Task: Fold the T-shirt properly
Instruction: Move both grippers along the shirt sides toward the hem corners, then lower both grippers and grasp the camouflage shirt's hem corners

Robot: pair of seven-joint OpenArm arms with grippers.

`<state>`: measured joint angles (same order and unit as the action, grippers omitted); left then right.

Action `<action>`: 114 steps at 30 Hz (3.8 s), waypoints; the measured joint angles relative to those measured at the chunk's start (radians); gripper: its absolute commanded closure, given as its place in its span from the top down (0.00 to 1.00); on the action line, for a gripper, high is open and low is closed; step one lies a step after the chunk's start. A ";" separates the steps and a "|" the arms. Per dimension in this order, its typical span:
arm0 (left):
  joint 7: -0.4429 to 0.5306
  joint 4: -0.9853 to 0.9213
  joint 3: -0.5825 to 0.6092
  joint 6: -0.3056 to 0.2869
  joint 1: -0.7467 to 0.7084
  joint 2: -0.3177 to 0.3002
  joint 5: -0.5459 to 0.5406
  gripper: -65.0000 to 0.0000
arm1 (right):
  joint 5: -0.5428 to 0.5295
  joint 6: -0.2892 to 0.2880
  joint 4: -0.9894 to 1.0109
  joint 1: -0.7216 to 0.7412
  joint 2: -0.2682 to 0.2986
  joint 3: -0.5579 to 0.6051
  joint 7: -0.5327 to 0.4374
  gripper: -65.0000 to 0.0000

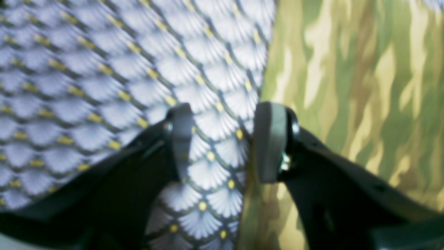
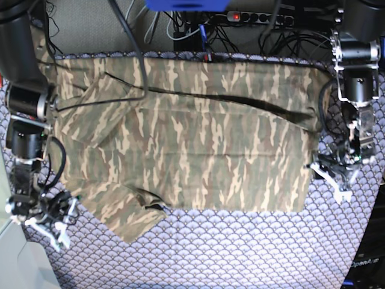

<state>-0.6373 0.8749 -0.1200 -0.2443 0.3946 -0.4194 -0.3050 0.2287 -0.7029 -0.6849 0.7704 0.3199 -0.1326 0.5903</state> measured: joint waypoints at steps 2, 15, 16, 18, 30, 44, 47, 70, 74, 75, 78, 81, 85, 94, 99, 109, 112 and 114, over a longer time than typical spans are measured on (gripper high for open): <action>0.026 -0.024 0.006 -0.003 0.000 0.001 0.001 0.45 | 0.002 0.000 0.071 0.005 -0.001 0.000 -0.058 0.48; 0.028 -0.029 0.002 -0.003 -0.001 -0.006 0.000 0.45 | 0.003 0.001 0.258 0.046 0.029 -0.009 -0.325 0.48; 0.018 -0.029 0.002 -0.003 0.000 -0.009 0.000 0.45 | 0.002 0.001 0.258 0.046 0.029 -0.010 -0.346 0.48; 0.002 -0.029 -0.003 -0.002 -0.003 -0.013 0.000 0.45 | -0.005 0.001 0.258 0.040 0.028 -0.009 -0.384 0.49; -0.006 0.087 -0.003 -0.006 -0.066 -0.012 -0.003 0.45 | -0.137 0.091 0.259 -0.041 0.098 -0.010 -0.467 0.49; -0.010 0.089 -0.092 0.001 -0.110 -0.002 -0.003 0.45 | -0.133 0.193 0.264 -0.136 0.094 -0.008 -0.497 0.49; -0.010 0.089 -0.099 0.000 -0.115 -0.002 -0.003 0.45 | -0.140 0.195 0.260 -0.134 0.093 -0.008 -0.501 0.49; -0.009 0.089 -0.099 0.001 -0.137 -0.010 -0.003 0.45 | -0.141 0.019 0.258 -0.144 0.063 -0.009 -0.409 0.45; -0.009 0.089 -0.099 0.000 -0.134 -0.010 -0.003 0.46 | -0.141 0.019 0.257 -0.144 0.063 -0.010 -0.411 0.28; -0.009 0.089 -0.099 0.000 -0.134 -0.010 -0.003 0.46 | -0.141 0.019 0.257 -0.144 0.063 -0.010 -0.412 0.23; -0.017 0.132 -0.099 0.001 -0.137 -0.010 -0.002 0.46 | -0.141 0.019 0.256 -0.144 0.063 -0.009 -0.410 0.07; -0.010 0.174 -0.099 0.000 -0.127 -0.010 -0.003 0.46 | -0.140 0.019 0.255 -0.143 0.063 -0.009 -0.410 0.01; -0.010 0.182 -0.100 0.000 -0.080 -0.001 -0.003 0.46 | -0.136 0.019 0.254 -0.142 0.066 -0.009 -0.434 0.00; 0.058 0.179 -0.096 0.000 -0.022 0.001 -0.003 0.49 | -0.136 0.018 0.254 -0.143 0.078 -0.116 -0.451 0.00; 0.130 0.094 -0.094 0.003 0.027 0.025 0.003 0.65 | -0.136 0.017 0.254 -0.145 0.074 -0.116 -0.451 0.00; 0.380 -0.310 0.105 0.000 0.186 0.058 0.001 0.65 | -0.133 0.015 0.254 -0.148 0.075 -0.115 -0.446 0.00; 0.438 -0.383 0.193 -0.009 0.236 0.064 -0.001 0.65 | -0.132 0.015 0.254 -0.148 0.073 -0.115 -0.445 0.00; 0.468 -0.412 0.213 -0.003 0.249 0.068 -0.001 0.65 | -0.133 0.015 0.254 -0.151 0.077 -0.115 -0.447 0.00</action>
<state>-0.1696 0.4633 0.0929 -0.2474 0.6437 -0.3515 -0.3061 0.0956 -0.6876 -0.4313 0.6193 0.3965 -0.2478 0.1432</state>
